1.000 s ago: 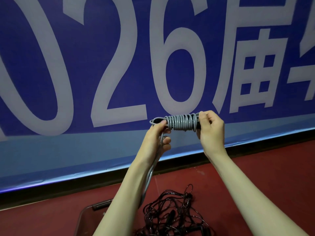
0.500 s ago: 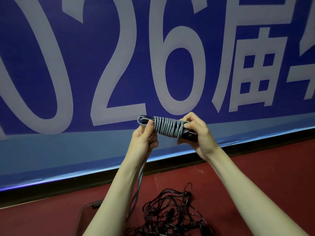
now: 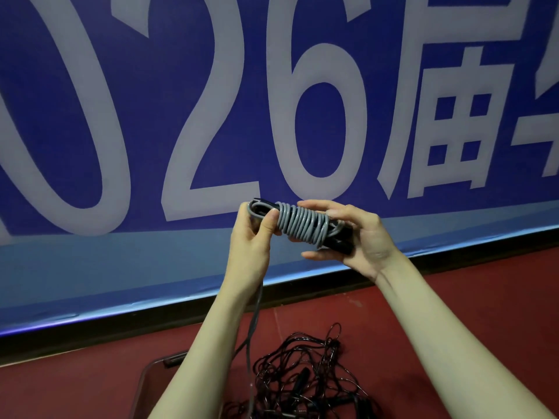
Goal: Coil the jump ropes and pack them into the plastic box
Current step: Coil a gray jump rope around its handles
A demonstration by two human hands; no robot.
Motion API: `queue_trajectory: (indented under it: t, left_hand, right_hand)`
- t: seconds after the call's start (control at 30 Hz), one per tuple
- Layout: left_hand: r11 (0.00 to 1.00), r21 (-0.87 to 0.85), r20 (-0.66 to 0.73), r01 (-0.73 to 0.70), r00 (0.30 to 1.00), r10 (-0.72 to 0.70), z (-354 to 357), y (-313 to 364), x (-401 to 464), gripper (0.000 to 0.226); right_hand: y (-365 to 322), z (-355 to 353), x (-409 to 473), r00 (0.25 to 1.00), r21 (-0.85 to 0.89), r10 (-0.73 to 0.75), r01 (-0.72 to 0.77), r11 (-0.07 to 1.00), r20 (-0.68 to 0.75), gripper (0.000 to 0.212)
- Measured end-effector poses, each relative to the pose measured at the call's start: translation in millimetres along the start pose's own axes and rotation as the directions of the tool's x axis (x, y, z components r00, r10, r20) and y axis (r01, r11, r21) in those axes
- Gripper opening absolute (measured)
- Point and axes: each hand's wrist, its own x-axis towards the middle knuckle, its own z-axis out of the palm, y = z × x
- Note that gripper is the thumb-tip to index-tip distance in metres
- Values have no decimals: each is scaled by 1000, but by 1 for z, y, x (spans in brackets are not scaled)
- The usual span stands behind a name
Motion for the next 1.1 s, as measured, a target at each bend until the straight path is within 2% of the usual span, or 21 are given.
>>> queue_trajectory:
  t: [0.1, 0.23, 0.43, 0.6, 0.73, 0.87, 0.97, 1.03, 1.1]
  left_hand:
    - [999, 41, 8, -35, 999, 34, 2, 3, 0, 11]
    - [998, 56, 115, 33, 993, -39, -5, 2, 1, 15]
    - [978, -101, 132, 182, 977, -168, -2, -3, -1, 21]
    - [947, -243, 138, 209, 974, -180, 9, 3, -2, 25]
    - [954, -183, 133, 238, 967, -216, 14, 1, -6, 22]
    - [974, -69, 132, 217, 969, -207, 9, 3, -1, 21]
    - [945, -157, 114, 288, 956, -272, 8, 1, 0, 21]
    - [917, -232, 120, 326, 945, -305, 7, -1, 1, 26]
    - [915, -225, 139, 335, 940, -310, 3, -4, 1, 34]
  right_hand:
    - [-2, 3, 2, 992, -136, -65, 50, 989, -110, 33]
    - [-1, 3, 1, 973, -236, -117, 68, 969, -200, 24]
    - [5, 5, 4, 949, -265, -158, 84, 961, -272, 7]
    - [-2, 7, 4, 937, -289, -213, 130, 948, -277, 14]
    - [-1, 5, 2, 928, -357, -230, 117, 927, -292, 15]
    - [-5, 0, 0, 944, -361, -172, 62, 931, -283, 11]
    - [-8, -1, -2, 959, -360, -145, 49, 932, -243, 4]
    - [-7, 2, -2, 965, -366, -156, 70, 928, -209, 21]
    - [-5, 5, -3, 968, -361, -145, 63, 930, -203, 35]
